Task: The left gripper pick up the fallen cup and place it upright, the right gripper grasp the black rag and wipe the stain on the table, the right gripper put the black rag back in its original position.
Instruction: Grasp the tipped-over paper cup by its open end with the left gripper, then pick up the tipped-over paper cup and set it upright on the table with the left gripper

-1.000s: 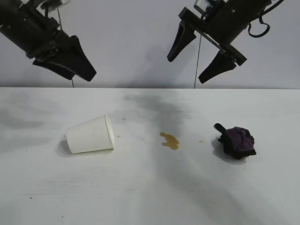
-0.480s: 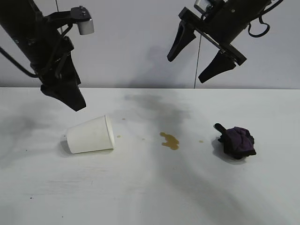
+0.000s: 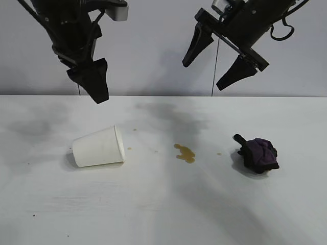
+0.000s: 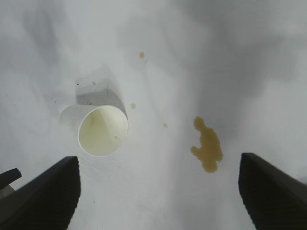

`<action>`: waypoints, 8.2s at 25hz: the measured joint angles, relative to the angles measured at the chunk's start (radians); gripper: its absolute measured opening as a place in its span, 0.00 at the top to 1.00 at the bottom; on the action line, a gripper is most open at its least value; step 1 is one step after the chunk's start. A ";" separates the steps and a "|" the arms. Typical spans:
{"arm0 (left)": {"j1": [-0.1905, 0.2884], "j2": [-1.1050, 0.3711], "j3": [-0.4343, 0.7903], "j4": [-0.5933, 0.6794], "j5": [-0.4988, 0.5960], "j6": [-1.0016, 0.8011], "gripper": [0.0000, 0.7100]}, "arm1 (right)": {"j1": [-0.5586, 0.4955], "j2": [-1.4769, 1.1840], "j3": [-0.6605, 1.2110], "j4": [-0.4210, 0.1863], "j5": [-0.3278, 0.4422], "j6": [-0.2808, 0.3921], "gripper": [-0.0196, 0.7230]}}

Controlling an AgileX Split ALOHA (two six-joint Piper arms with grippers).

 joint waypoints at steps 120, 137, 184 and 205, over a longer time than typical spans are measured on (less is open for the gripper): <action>0.058 0.094 0.003 -0.219 -0.106 0.378 0.40 | 0.000 0.000 0.000 -0.003 0.009 0.004 0.15; 0.321 0.025 0.226 -1.110 0.126 1.039 0.40 | 0.000 0.000 0.000 -0.003 0.008 0.004 0.15; 0.339 0.265 0.544 -1.551 -0.060 1.866 0.40 | 0.000 0.000 0.000 -0.003 0.009 0.004 0.15; 0.357 0.265 0.544 -1.552 -0.112 1.812 0.22 | 0.000 0.000 0.000 -0.003 0.010 0.004 0.15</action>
